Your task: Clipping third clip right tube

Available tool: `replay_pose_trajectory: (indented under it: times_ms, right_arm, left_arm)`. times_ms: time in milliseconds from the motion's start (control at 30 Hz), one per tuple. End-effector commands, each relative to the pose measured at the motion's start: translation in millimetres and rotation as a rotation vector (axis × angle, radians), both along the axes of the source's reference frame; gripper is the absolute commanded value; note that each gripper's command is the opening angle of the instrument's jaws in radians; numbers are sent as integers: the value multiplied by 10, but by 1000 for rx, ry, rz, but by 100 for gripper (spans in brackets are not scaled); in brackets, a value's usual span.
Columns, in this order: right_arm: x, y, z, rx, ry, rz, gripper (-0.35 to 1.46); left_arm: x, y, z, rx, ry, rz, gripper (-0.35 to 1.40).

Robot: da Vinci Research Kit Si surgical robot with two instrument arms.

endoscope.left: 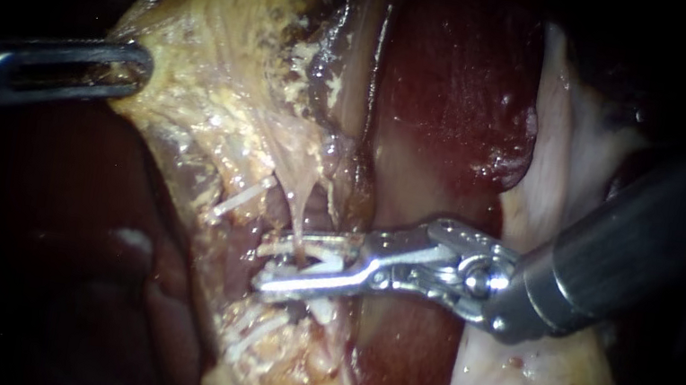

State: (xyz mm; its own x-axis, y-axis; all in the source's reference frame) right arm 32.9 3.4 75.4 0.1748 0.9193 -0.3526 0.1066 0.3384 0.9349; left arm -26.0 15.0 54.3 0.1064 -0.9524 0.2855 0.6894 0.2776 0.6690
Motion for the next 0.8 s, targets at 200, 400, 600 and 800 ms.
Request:
replay_pose_trajectory:
  times_ms: [200,400,600,800]
  right_arm:
    - [3,7,-5,3,-5,18,55]
    - [5,7,-4,3,-5,18,52]
    - [-1,8,1,-1,-51,26,-35]
    - [-7,10,9,1,-92,27,-35]
  left_arm:
    - [0,-1,0,0,0,0,-35]
    - [0,-1,0,0,0,0,-35]
    - [0,-1,0,0,0,0,-35]
    - [-1,-1,0,0,0,0,-35]
